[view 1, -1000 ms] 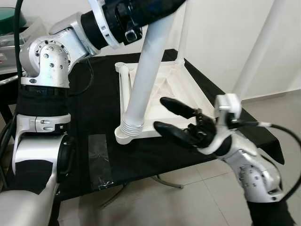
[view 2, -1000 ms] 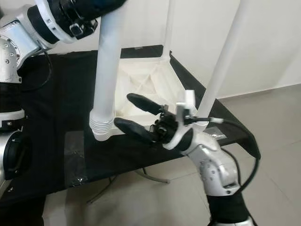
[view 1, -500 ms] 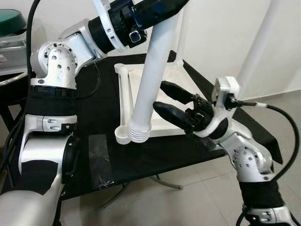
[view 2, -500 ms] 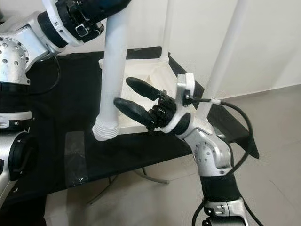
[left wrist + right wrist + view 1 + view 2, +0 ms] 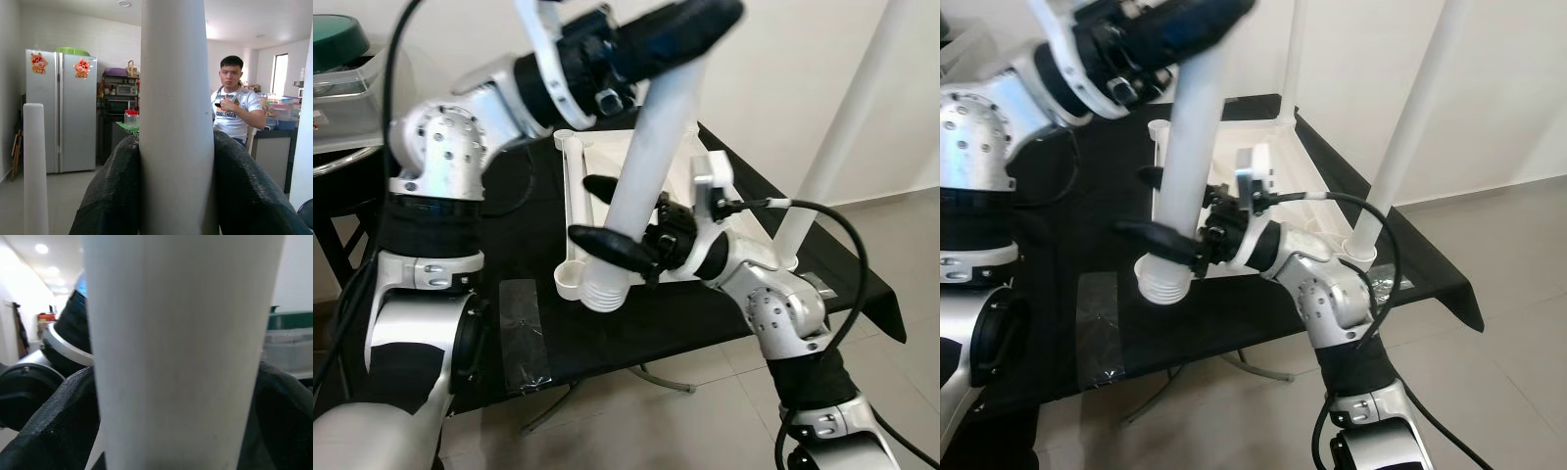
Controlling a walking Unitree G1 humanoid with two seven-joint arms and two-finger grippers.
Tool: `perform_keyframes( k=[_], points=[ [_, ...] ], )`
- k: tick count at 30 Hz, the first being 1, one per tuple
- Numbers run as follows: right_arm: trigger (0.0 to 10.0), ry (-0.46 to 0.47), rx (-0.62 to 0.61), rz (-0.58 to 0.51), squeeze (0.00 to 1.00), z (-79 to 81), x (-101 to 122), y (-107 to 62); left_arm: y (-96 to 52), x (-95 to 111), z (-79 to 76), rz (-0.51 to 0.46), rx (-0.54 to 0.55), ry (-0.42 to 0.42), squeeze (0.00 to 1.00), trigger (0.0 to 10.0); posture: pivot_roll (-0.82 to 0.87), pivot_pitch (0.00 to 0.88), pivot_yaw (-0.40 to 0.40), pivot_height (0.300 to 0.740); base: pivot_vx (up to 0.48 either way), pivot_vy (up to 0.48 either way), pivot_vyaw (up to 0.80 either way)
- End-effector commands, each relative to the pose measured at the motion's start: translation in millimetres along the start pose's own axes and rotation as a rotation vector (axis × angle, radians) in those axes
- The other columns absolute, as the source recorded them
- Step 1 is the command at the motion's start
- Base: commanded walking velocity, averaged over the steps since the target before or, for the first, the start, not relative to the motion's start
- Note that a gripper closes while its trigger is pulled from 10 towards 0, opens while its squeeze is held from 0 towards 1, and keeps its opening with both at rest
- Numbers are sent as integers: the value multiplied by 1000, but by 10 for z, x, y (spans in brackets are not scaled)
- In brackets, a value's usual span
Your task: Building children table
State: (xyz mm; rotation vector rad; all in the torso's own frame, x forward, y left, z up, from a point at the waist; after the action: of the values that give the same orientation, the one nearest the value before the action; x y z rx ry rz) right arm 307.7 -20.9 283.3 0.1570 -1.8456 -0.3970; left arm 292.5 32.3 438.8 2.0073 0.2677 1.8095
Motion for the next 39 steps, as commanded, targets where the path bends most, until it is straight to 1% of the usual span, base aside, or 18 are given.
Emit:
perform_keyframes(
  k=[1,4,5,7,8,18,24,27,28,29,30,32,33,34,35,37,38,39],
  points=[
    [10000,-31,19,33,0,11,-42,92,63,-19,-40,10,-20,20,0,0,41,35,-9,740,0,0,0],
    [10000,-39,19,44,0,10,-60,114,62,-19,-46,11,-19,21,0,0,41,36,-8,740,0,0,0],
    [4549,-39,8,45,0,-2,-68,127,63,-15,-45,9,-18,23,0,0,40,36,-8,740,0,0,0],
    [4549,-39,5,45,0,-7,-70,131,63,-15,-44,8,-17,23,0,0,40,36,-8,740,0,0,0],
    [0,-36,-8,40,0,-20,-69,130,66,-13,-40,6,-17,24,0,0,41,38,-6,740,0,0,0],
    [0,-33,-44,-12,0,-62,-11,128,98,-8,-21,1,-16,32,0,0,37,35,-4,740,0,0,0],
    [0,-33,-42,-12,0,-47,-20,132,107,-8,-17,3,-15,38,0,0,37,35,-5,740,0,0,0],
    [0,-38,-45,-2,0,-40,-33,126,104,-6,-16,7,-12,66,0,0,38,37,-6,740,0,0,0],
    [0,-42,-54,4,0,-46,-39,120,97,9,-4,3,0,91,976,2118,35,39,-5,740,0,0,0],
    [0,-45,-60,8,0,-51,-43,116,92,20,5,0,9,109,976,2118,35,39,-5,740,0,0,0],
    [0,-52,-93,13,0,-85,-39,86,23,49,52,-3,42,132,1000,10000,31,45,-3,740,0,0,0],
    [0,-62,-142,14,0,-136,-25,36,-92,91,115,-7,89,151,1000,10000,30,49,-1,740,0,0,0],
    [0,-62,-142,14,0,-136,-25,36,-92,91,115,-7,89,151,1000,10000,30,49,-1,740,0,0,0],
    [0,-71,-205,7,0,-218,13,-35,-247,123,182,9,147,179,1000,10000,27,55,1,740,0,0,0],
    [0,-71,-205,7,0,-218,13,-35,-247,123,182,9,147,179,1000,10000,27,55,1,740,0,0,0],
    [0,-75,-268,-5,0,-304,63,-114,-434,137,247,38,221,217,1000,10000,25,61,3,740,0,0,0],
    [0,-75,-268,-5,0,-304,63,-114,-434,137,247,38,221,217,1000,10000,25,61,3,740,0,0,0],
    [0,-75,-290,-11,0,-332,89,-150,-524,140,270,55,260,236,1000,10000,25,67,2,740,0,0,0]
  ],
)
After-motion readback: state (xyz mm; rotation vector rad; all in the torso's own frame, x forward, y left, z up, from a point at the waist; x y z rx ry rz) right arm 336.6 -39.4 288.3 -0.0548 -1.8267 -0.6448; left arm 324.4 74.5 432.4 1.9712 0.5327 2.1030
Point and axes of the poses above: a point about 5 cm out from each wrist's last joint towards the gripper, its own y axis pointing out of the wrist towards the gripper, its own x axis along the axis of the wrist's last joint, z = x × y, the point moved 5 cm from there along y, pointing out of the wrist towards the gripper, and after that the axes turned 12 degrees about -y, right-handed, at the moved point
